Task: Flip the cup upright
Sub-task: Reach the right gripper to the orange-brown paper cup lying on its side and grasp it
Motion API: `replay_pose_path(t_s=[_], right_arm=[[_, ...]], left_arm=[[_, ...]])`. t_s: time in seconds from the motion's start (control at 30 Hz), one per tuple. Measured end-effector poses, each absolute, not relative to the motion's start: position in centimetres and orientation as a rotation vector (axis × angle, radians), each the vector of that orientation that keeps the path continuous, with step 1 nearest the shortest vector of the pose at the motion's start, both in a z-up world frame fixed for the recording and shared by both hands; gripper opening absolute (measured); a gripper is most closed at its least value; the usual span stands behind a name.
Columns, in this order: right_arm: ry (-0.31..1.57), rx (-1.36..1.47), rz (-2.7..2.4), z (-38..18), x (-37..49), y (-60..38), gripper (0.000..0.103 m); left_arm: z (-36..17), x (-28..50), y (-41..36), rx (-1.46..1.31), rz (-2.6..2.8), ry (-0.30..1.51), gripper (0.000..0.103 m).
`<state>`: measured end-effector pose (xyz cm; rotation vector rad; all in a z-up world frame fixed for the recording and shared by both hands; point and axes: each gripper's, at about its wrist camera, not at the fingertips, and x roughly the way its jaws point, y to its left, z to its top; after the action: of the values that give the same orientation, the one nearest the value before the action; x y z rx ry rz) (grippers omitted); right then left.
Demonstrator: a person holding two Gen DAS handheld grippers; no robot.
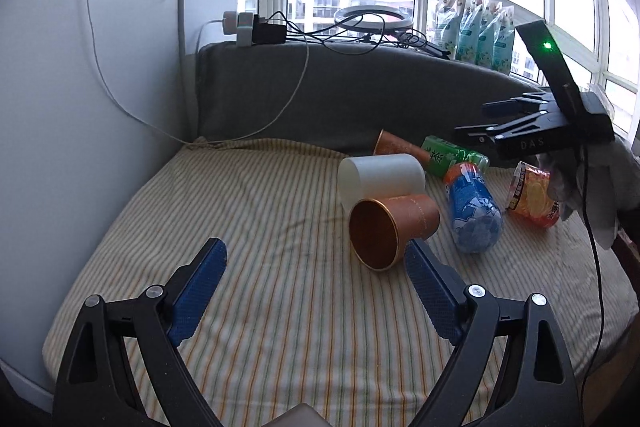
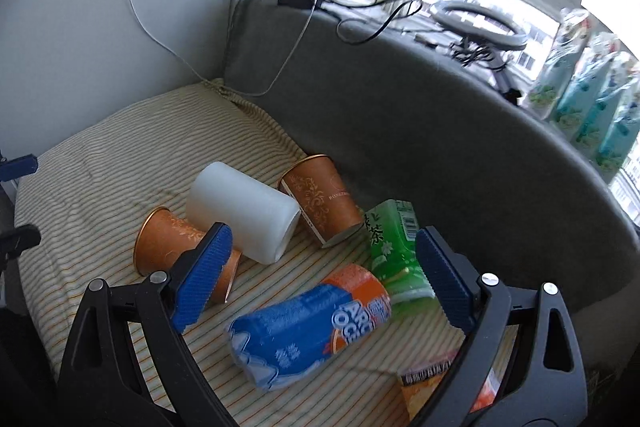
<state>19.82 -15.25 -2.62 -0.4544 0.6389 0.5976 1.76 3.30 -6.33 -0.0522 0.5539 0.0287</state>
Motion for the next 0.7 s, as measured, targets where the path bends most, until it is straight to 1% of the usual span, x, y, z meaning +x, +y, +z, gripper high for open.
replay_pose_path(t_s=[0.17,0.2,0.23,0.37,0.47,0.7], right_arm=[[0.766,-0.458,0.677,-3.7,24.7,-13.2,0.094],[0.792,-0.454,0.691,-3.9,25.7,-12.8,0.090],[0.821,-0.455,0.699,-4.1,26.8,-12.4,0.088],[0.906,-0.470,0.738,-5.0,30.1,-11.3,0.086],[0.980,-0.469,0.784,-5.9,32.2,-10.6,0.081],[1.083,-0.497,0.876,-7.8,34.9,-9.5,0.080]], left_arm=[[-6.5,2.0,4.0,-0.070,0.043,0.563,0.090],[-6.5,2.1,4.2,-0.074,0.048,0.564,0.090],[-6.6,2.1,4.3,-0.077,0.050,0.565,0.090],[-6.9,2.4,5.0,-0.088,0.068,0.572,0.090],[-7.2,2.7,5.7,-0.102,0.083,0.581,0.090],[-7.2,3.4,6.8,-0.114,0.103,0.587,0.090]])
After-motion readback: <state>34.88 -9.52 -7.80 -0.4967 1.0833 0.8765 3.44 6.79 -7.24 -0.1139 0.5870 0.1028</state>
